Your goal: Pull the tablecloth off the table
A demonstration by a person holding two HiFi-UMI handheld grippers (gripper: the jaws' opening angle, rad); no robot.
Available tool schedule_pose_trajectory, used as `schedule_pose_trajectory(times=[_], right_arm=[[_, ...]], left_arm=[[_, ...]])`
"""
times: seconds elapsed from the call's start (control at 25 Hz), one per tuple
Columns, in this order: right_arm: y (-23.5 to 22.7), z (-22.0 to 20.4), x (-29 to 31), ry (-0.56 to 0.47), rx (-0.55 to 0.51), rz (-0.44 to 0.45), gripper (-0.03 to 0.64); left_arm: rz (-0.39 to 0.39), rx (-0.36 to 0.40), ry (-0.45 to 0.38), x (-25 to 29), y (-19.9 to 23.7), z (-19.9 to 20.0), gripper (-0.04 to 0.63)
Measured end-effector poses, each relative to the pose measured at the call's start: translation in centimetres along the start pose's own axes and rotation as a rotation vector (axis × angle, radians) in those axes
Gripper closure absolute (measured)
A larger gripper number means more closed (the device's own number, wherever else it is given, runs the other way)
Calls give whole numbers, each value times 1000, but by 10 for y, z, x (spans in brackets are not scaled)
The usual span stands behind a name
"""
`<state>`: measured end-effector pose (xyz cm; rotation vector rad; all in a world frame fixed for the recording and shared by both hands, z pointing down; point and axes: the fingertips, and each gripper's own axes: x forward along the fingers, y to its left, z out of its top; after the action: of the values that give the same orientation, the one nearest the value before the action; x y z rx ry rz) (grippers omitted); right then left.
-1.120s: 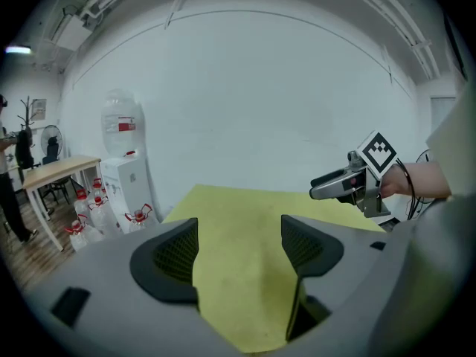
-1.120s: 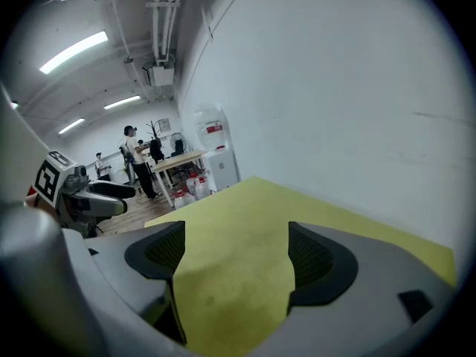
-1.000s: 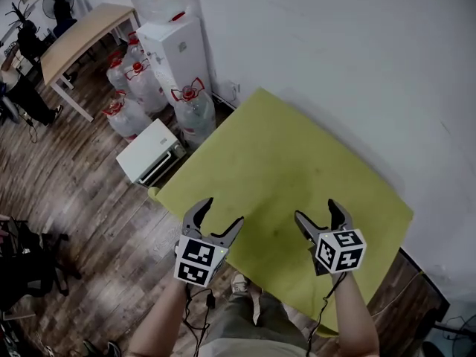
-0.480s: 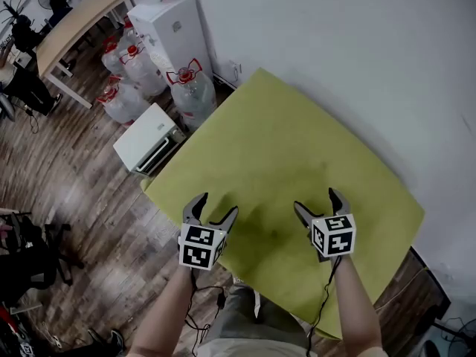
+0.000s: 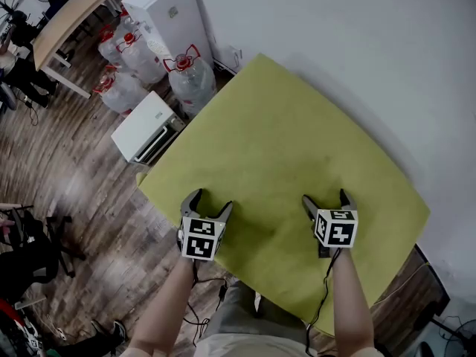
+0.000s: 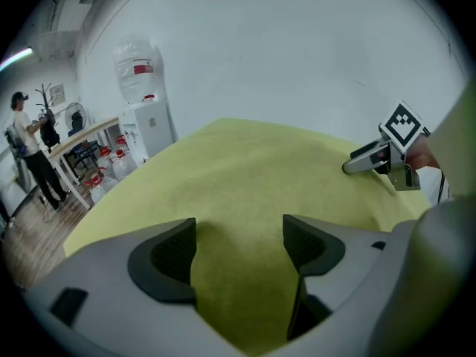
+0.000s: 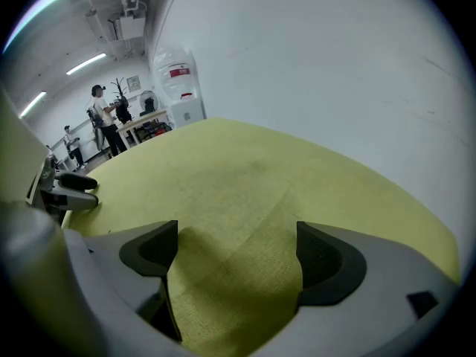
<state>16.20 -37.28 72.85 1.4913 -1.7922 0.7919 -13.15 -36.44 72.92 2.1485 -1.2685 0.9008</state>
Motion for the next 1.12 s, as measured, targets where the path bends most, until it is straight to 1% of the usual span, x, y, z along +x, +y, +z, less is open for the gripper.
schedule_pose_trajectory(times=[0.12, 0.28, 0.36, 0.44, 0.56, 0.68, 0.76, 0.8, 0.88, 0.96, 1.04, 1.12], right_arm=[[1, 2, 2, -7, 3, -1, 137], [0, 2, 0, -11, -3, -4, 140], [4, 2, -2, -12, -18, 3, 163], [11, 1, -4, -2, -38, 13, 228], [24, 0, -4, 13, -78, 27, 354], [37, -4, -6, 26, -127, 42, 489], [49, -9, -8, 29, -115, 90, 586], [54, -11, -9, 29, -77, 135, 588], [61, -16, -12, 44, 6, 228, 589], [66, -16, -20, 24, 46, 282, 589], [67, -4, -37, -72, 46, 280, 589], [61, 13, -58, -164, 34, 242, 589]], left_arm=[[9, -6, -1, 1, 2, 1, 236], [44, -15, -27, 1, 8, 0, 238], [52, -18, -43, -1, 6, 1, 246], [50, -5, -57, -4, -1, 2, 295], [58, 16, -63, 0, -12, -2, 391], [46, -4, -51, 3, -22, -10, 474], [25, -14, -43, 0, -26, -9, 554], [18, -23, -42, -3, -26, -7, 574], [6, -70, -40, -7, -25, -6, 574], [-11, -122, -38, -13, -25, -7, 574], [-20, -118, -47, -23, -28, -3, 575], [-26, -89, -65, -38, -32, 5, 575]])
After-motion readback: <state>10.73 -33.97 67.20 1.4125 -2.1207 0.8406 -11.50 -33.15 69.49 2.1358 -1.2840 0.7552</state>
